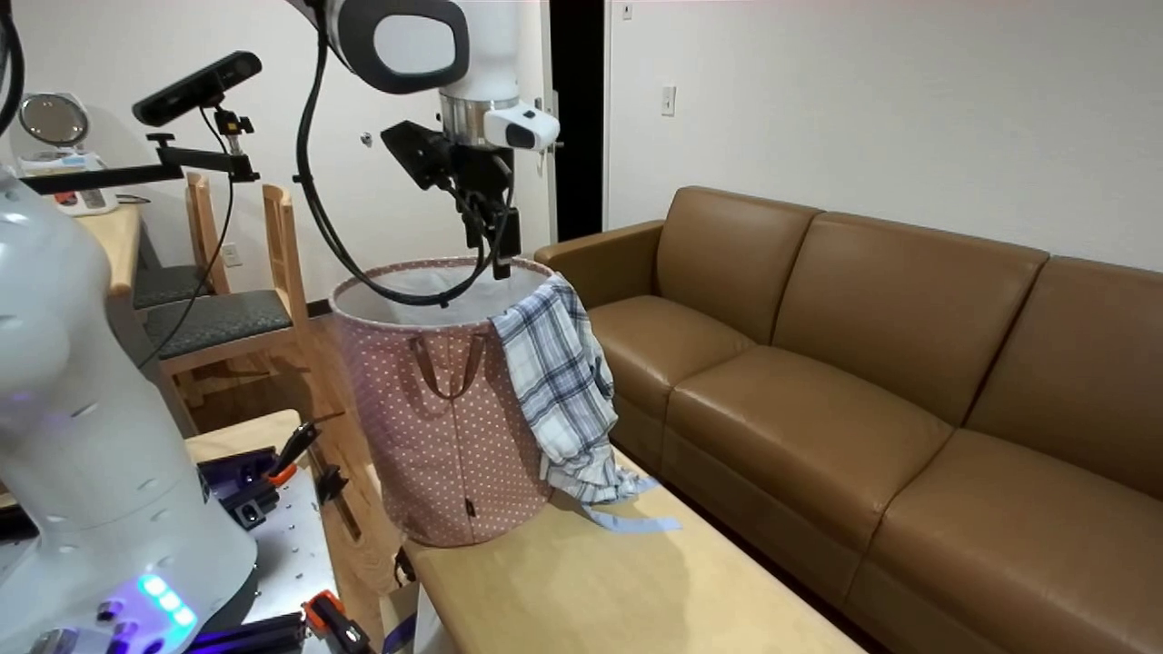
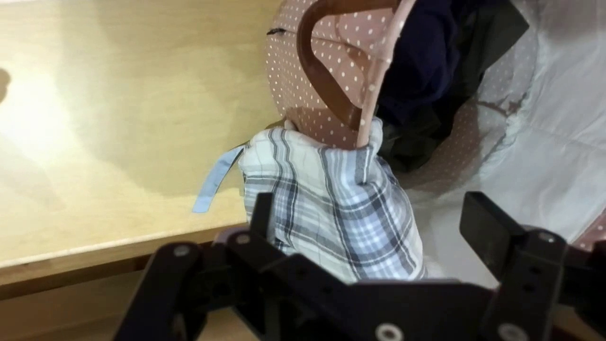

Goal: Move the clothes from the table and put them in the laundry bag

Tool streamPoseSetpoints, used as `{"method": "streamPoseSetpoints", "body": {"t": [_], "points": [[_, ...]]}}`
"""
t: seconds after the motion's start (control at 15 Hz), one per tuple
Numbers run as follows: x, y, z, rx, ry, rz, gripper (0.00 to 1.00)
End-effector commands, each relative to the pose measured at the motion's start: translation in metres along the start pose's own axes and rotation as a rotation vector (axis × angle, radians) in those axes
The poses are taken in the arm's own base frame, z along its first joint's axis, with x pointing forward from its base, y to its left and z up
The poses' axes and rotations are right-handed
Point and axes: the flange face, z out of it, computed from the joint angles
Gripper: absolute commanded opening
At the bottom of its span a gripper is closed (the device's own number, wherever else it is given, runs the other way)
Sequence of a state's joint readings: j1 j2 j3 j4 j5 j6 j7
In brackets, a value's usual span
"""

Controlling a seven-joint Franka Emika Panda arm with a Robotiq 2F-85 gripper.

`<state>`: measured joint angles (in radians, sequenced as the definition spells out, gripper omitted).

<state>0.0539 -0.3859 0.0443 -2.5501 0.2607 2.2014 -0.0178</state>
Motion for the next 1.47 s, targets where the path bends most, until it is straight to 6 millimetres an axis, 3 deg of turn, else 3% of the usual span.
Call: {"method": "streamPoseSetpoints", "body": {"t": [0.0,0.07,0.13,0.47,0.87,1.07,1.4], "points": [[0.011,0.019,0.016,-0.009,-0.096,-0.168,1.00],[0.011,0.025,0.021,-0.006,-0.106,-0.180,1.00],[0.004,0.017,0.013,-0.001,-0.063,-0.114,1.00],[0.008,0.027,0.023,0.005,-0.088,-0.145,1.00],[0.022,0.027,0.023,-0.158,0.031,0.041,1.00],[0.025,0.028,0.030,-0.231,0.013,0.056,1.00],[0.022,0.028,0.037,-0.185,-0.020,0.032,1.00]]}}
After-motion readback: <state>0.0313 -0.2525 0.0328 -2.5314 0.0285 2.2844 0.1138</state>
